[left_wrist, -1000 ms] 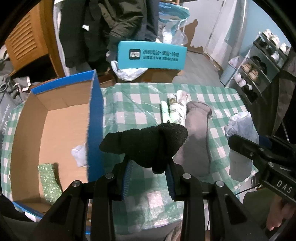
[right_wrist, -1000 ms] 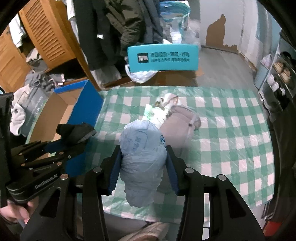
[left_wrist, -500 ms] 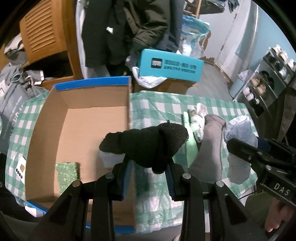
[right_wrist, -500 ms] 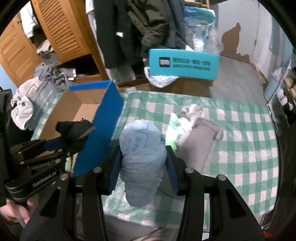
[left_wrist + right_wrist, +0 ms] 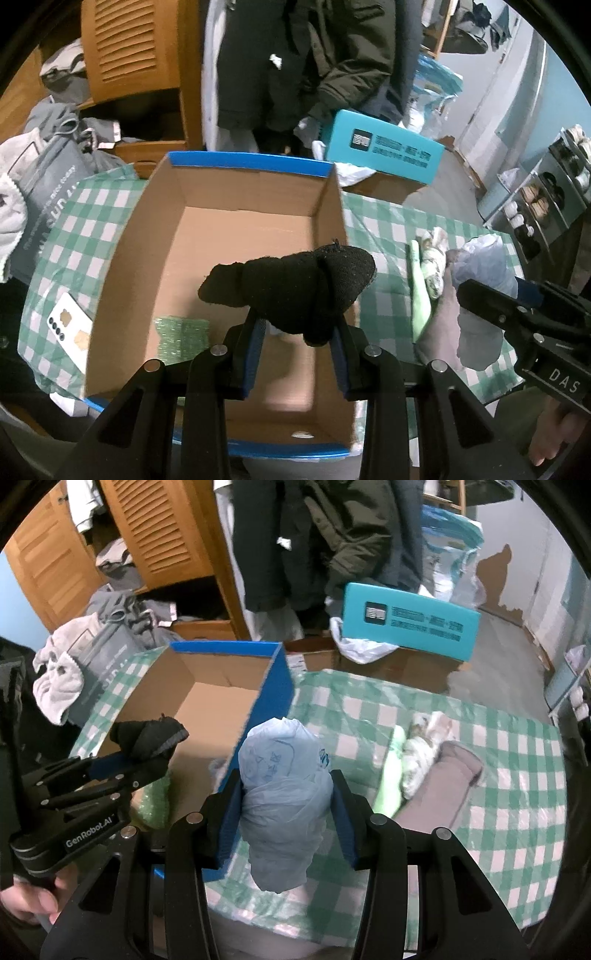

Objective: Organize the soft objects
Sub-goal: 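Carry the light-blue sock and black sock with both grippers over the cardboard box, then open the left gripper dropping the black sock while the right gripper releases the light-blue sock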

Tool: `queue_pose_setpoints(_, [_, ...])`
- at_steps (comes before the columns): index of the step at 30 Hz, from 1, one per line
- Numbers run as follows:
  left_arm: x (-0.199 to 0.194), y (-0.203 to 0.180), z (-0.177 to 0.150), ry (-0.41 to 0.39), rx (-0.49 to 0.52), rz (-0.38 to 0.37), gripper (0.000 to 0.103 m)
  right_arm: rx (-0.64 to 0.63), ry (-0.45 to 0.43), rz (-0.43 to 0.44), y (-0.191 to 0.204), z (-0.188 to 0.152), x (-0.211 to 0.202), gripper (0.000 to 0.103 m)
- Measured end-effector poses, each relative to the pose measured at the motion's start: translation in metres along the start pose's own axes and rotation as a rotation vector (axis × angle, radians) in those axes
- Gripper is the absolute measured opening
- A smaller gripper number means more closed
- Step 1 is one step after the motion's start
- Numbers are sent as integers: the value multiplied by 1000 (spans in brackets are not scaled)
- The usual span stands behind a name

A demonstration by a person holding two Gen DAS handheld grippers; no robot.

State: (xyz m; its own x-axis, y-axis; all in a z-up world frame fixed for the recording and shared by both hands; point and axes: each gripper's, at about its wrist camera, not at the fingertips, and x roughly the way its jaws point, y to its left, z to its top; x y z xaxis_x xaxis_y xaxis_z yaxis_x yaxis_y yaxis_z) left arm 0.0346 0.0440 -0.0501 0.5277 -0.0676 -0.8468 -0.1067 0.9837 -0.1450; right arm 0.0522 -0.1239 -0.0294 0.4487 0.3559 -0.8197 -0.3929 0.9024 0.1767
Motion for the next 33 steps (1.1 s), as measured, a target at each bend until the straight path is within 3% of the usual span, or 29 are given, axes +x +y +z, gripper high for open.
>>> queue_pose_setpoints(22, [7,65,-2,19,-92,76,34,-88,47,74,77,29,42,45])
queue_pose_setpoints(33, [16,74,-4,53,-110,87,34,-89,96,89,84,28,60,48])
